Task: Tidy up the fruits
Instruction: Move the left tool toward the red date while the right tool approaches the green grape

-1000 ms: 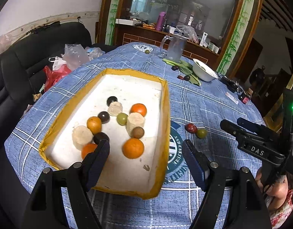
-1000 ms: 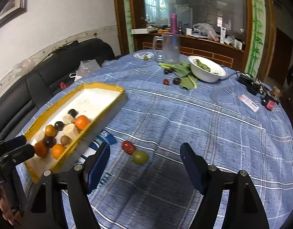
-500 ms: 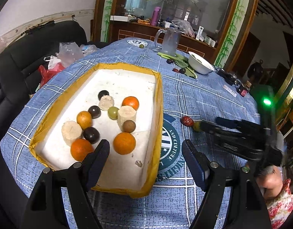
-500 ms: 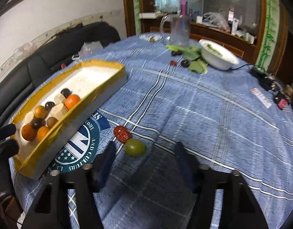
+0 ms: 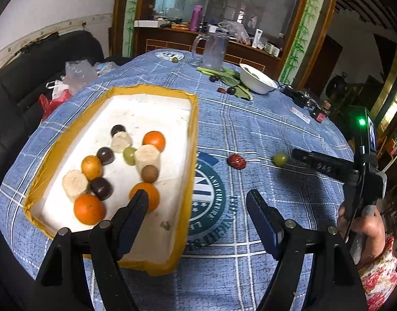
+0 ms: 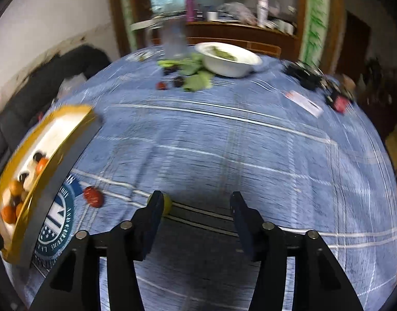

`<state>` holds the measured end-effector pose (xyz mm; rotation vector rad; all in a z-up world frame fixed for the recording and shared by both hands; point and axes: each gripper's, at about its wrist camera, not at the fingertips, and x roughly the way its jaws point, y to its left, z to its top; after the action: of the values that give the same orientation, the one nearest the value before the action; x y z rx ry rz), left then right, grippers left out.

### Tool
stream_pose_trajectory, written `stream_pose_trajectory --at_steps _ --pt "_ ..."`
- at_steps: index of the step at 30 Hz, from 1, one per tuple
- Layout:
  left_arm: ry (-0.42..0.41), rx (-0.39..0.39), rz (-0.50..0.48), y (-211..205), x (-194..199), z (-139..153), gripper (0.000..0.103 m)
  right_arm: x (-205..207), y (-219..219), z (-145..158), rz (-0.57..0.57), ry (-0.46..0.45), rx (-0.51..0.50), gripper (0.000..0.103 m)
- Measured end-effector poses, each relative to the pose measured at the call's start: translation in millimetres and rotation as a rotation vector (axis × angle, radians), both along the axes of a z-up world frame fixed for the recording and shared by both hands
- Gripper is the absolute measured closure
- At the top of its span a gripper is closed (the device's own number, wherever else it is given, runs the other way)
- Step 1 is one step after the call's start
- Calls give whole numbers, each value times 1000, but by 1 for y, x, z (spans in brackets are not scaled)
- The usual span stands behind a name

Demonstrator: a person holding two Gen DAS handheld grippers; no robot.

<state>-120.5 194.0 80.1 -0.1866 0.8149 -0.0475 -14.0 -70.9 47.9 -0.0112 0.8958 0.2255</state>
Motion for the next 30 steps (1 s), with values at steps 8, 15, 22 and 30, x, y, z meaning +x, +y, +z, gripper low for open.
stream_pose_trajectory --at_steps 8,15,22,30 --pt "9 48 -81 -32 9 -4 26 7 -33 -5 -54 8 133 45" --pt "19 82 -125 -52 24 -12 26 13 -28 -16 -29 34 156 45" --pt "33 48 -171 -62 39 -18 26 22 -33 -11 -33 41 156 44" --pt "56 -2 -193 -66 63 -32 55 48 -38 -18 -45 39 161 38"
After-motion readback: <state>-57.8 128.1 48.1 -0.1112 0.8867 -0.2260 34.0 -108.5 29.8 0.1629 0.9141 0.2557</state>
